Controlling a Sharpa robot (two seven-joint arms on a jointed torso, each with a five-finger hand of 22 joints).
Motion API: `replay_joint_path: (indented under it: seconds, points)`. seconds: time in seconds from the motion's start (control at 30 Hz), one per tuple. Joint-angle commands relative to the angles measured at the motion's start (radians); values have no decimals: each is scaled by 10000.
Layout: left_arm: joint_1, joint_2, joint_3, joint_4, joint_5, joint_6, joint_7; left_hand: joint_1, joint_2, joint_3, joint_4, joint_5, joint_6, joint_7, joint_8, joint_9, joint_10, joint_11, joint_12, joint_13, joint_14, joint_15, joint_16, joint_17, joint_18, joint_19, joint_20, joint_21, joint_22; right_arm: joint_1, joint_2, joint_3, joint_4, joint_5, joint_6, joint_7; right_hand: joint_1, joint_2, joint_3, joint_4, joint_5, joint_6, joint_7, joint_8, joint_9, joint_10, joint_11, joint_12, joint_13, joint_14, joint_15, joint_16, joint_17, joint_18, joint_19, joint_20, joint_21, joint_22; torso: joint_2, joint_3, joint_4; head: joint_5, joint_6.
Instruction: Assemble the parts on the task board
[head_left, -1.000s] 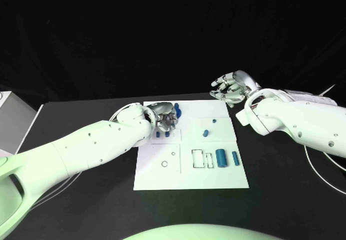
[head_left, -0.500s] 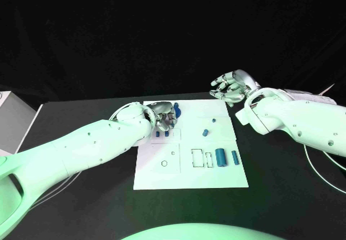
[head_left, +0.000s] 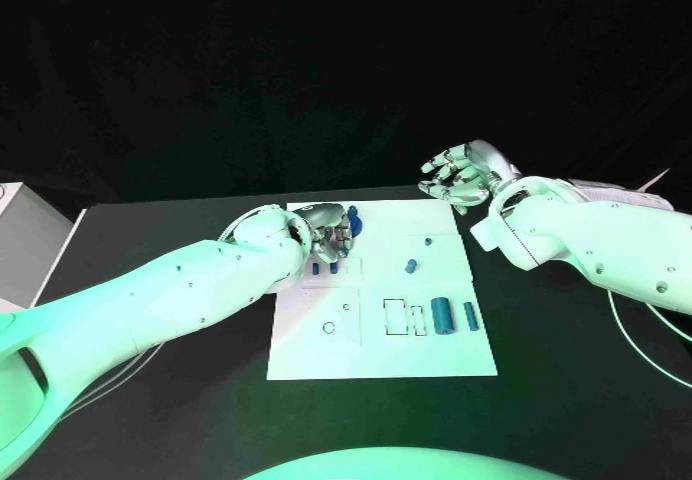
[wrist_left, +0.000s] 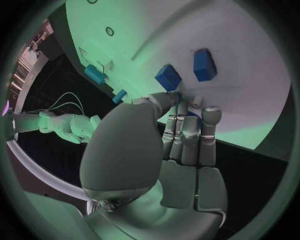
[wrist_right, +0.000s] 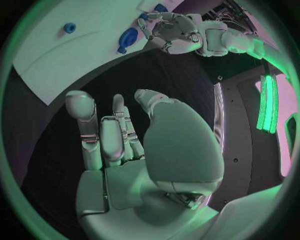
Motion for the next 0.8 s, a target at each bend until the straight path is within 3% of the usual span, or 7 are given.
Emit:
replay_joint_path:
  seconds: [0.03,0.47,0.7,0.8]
  points:
    - [-7,23,-8,8,101,-287,149,-28,84,47,-89,15,88,3,-57,21,98,-18,-58,20,78,-10,47,67,-121,69,-9,66,75,-3,-1,3,24,-99,89,104,-80,11,44,-28,3,72,-19,37,-15,46,-41,-36,-8,56,4,15,2,69,58,-18,-16,13,0,-2,-4,0,7]
    - [-10,-233,21,378,623,-883,471,-192,46,271,-296,30,203,37,-276,51,326,0,-411,-36,240,-11,79,177,-151,167,-37,220,243,-3,-19,3,26,-99,95,113,-97,16,45,-29,5,90,-24,45,-12,71,-44,-53,-33,56,2,13,2,69,62,-18,-17,15,2,-5,-1,-24,57]
    - [-10,-626,310,798,1141,-581,401,-295,9,268,-307,21,230,44,-328,64,367,5,-506,-48,254,-2,82,179,-150,150,-28,218,234,-3,-44,3,21,-102,86,109,-106,16,46,-32,7,102,-28,52,-11,82,-47,-69,-51,50,1,-5,-18,79,50,-18,-77,-32,-8,-2,9,-41,56]
    - [-10,-767,374,906,1269,-424,348,-306,5,266,-309,20,233,44,-334,66,372,6,-516,-49,254,-1,82,178,-149,145,-27,216,229,-3,-51,3,17,-103,85,108,-106,16,46,-32,7,102,-28,52,-11,82,-47,-69,-51,50,1,-5,-18,79,50,-18,-77,-32,-10,-2,14,-38,49]
